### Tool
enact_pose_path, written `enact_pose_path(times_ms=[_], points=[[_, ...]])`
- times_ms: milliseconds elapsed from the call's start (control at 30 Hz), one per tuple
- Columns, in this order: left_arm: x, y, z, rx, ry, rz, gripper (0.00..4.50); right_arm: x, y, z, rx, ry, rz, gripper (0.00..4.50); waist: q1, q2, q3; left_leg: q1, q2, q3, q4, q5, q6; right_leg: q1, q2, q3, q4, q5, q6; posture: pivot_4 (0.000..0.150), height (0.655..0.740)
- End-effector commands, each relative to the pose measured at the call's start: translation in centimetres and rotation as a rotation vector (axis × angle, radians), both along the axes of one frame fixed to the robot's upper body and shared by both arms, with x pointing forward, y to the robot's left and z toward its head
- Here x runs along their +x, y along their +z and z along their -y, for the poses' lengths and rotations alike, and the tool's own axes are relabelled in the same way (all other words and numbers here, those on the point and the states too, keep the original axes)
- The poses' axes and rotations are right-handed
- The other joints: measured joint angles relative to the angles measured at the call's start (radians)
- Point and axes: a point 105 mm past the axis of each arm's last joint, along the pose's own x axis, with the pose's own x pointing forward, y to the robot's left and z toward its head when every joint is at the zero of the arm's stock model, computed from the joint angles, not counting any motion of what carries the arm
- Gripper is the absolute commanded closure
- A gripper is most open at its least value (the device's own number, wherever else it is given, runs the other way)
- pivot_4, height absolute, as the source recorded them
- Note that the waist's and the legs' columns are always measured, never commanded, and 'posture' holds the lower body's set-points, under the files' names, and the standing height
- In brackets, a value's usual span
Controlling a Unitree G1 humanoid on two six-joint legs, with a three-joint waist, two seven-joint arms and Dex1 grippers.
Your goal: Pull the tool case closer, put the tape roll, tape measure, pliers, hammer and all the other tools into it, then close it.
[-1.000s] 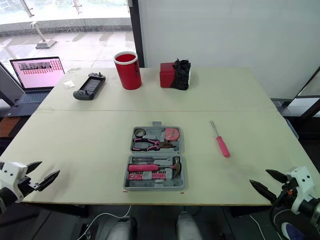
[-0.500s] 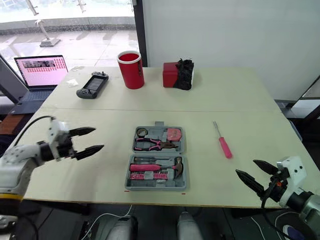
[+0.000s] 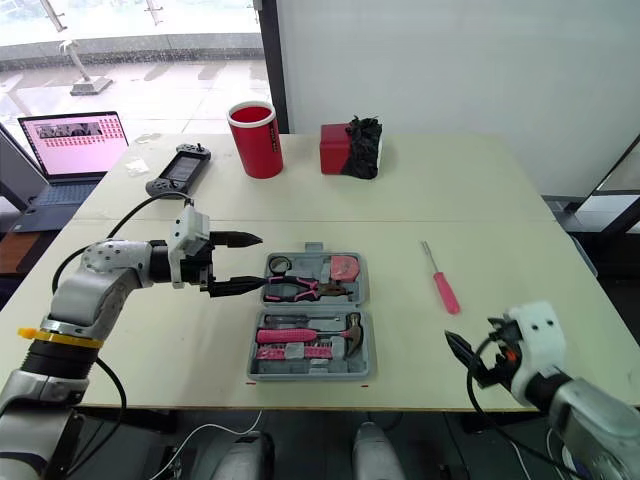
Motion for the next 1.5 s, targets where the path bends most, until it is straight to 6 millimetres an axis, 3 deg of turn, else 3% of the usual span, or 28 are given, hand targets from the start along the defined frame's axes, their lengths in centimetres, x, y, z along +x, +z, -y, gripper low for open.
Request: enact_pose_path(times_ms=[33,400,567,900,1000,1200,1333,1500], points=[[-1.2,0.8,0.7,-0.025,0.017,0.036,0.02,2.8,-0.2,1.4,-0.02,-0.06,-0.062,0.0,-0.002,0.0,0.001,0.0,0.0,0.0,0.0,0.0,0.0,0.0,0.0,0.0,0.0,0.0,0.0,0.15,0.74],[-2.8,0.7,1.0,0.002,0.113,0.03,0.02,11.0,-0.4,1.3,-0.055,-0.07,-0.117,0.0,0.011,0.001,0.006,-0.001,0.0,0.0,0.001,0.0,0.0,-0.001,0.0,0.0,0.0,0.0,0.001,0.15,0.74],[-3.3,0.6,1.3,0.011,0.122,0.019,0.02,13.2,-1.3,1.3,-0.059,-0.095,-0.167,0.0,0.014,0.001,0.006,-0.001,0.0,0.0,-0.001,0.0,0.0,-0.002,0.001,0.0,0.001,0.0,0.003,0.15,0.74],[-3.5,0.8,1.7,0.018,0.142,0.015,0.02,13.6,-4.3,1.6,-0.067,-0.148,-0.319,0.0,0.013,0.001,0.006,-0.003,0.0,0.0,0.0,0.0,0.0,-0.002,0.001,0.0,0.0,0.001,0.005,0.15,0.74],[-3.3,0.8,1.7,0.02,0.142,0.017,0.0,13.3,-4.3,1.2,-0.041,-0.14,-0.322,0.9,0.012,0.001,0.006,-0.002,0.0,0.0,0.0,0.0,0.0,-0.002,0.001,0.0,0.001,0.001,0.005,0.15,0.74],[-2.9,0.3,1.7,0.026,0.136,0.012,0.0,12.9,-2.7,1.2,-0.053,-0.119,-0.292,3.85,0.009,0.001,0.006,-0.002,0.0,0.0,0.0,0.0,0.0,-0.002,0.001,0.0,0.001,0.001,0.005,0.15,0.74],[-2.6,-0.3,1.9,0.033,0.118,0.005,0.0,11.3,-1.1,-0.2,-0.112,0.011,-0.296,4.07,0.006,0.002,0.006,-0.002,0.0,0.0,0.0,0.0,0.0,-0.002,0.001,0.0,0.0,0.001,0.005,0.15,0.74],[-2.6,-1.0,2.3,0.047,0.106,0.007,0.0,9.0,-1.1,-2.5,-0.123,0.089,-0.329,4.13,0.002,0.002,0.006,-0.004,0.0,0.0,0.0,0.0,0.0,-0.004,0.001,0.0,0.0,0.001,0.005,0.15,0.74]])
